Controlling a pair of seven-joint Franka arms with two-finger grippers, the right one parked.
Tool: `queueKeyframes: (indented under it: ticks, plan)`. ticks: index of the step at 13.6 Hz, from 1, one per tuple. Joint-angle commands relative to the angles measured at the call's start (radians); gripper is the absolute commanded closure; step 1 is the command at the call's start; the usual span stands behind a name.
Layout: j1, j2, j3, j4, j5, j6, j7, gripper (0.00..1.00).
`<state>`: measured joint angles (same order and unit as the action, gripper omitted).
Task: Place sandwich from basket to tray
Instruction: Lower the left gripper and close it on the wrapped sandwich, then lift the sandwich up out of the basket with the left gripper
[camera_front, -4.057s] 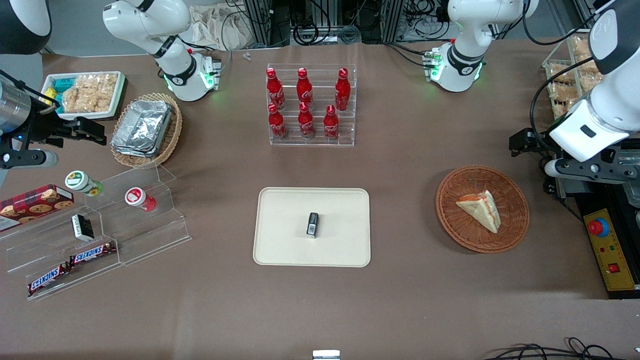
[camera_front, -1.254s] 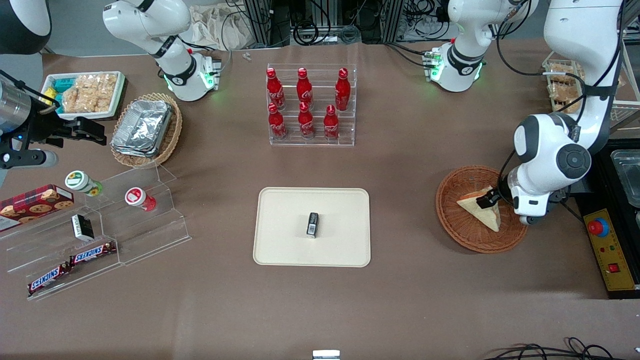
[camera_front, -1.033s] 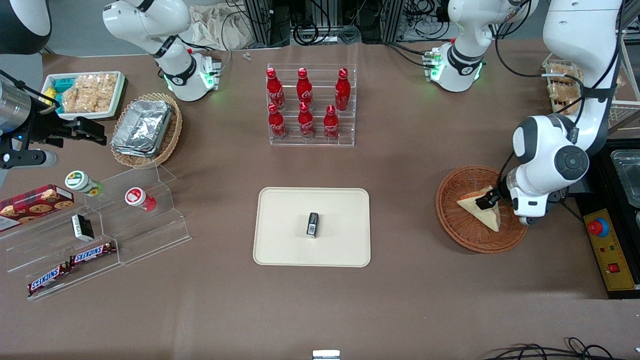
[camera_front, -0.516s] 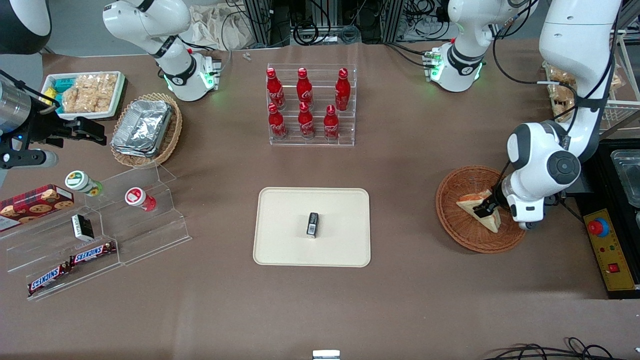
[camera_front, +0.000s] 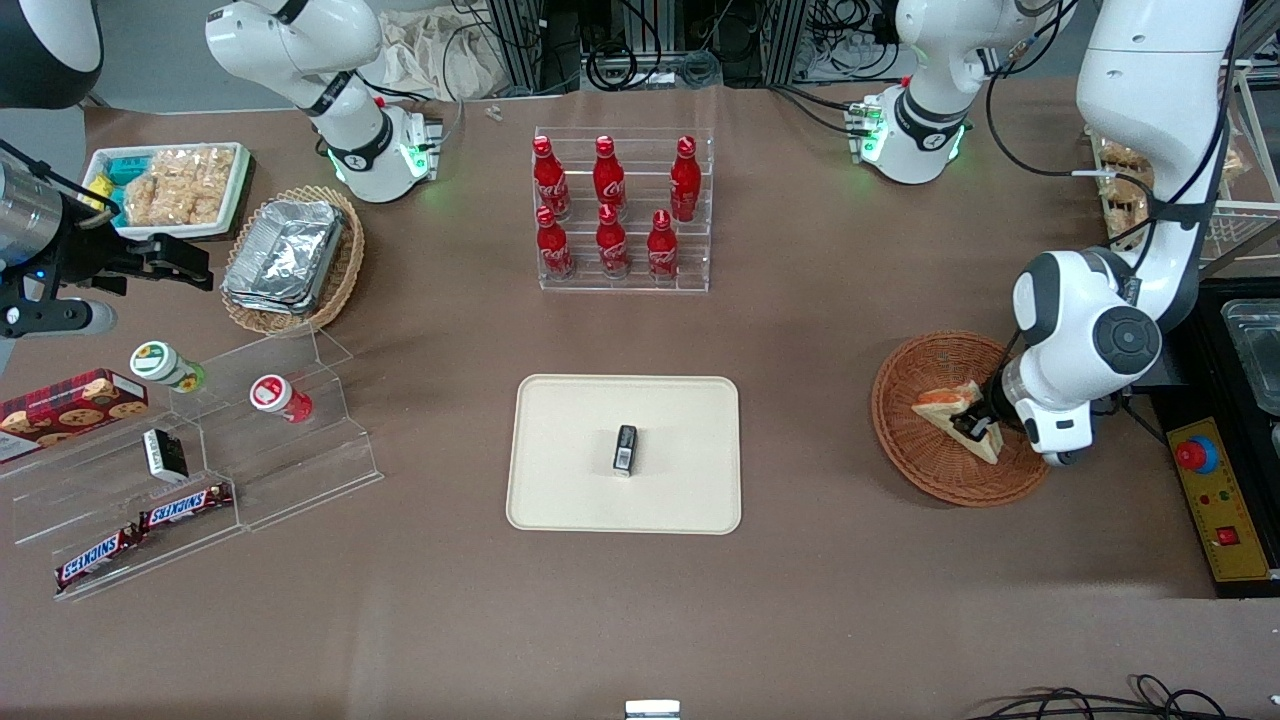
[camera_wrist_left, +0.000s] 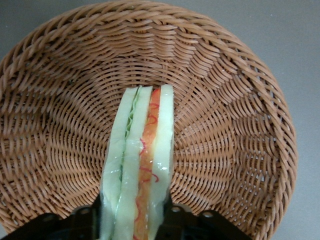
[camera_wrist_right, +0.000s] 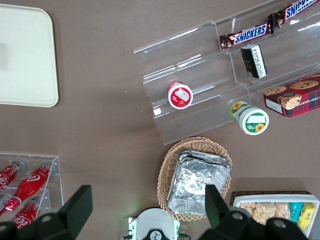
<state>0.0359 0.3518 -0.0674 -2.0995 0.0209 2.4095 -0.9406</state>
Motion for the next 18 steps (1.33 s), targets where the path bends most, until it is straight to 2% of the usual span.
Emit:
queueKeyframes:
  ticks: [1, 6, 12, 15, 18]
  plan:
    - [-0.002, 0.019, -0.003, 0.024, 0.027, 0.013, -0.047, 1.00]
    - [-0.002, 0.001, -0.003, 0.053, 0.027, -0.025, -0.038, 1.00]
    - [-0.004, -0.008, -0.032, 0.316, 0.033, -0.404, -0.032, 1.00]
    - [-0.002, 0.003, -0.104, 0.525, 0.033, -0.632, -0.033, 1.00]
    - [-0.004, 0.003, -0.228, 0.624, 0.066, -0.727, -0.041, 1.00]
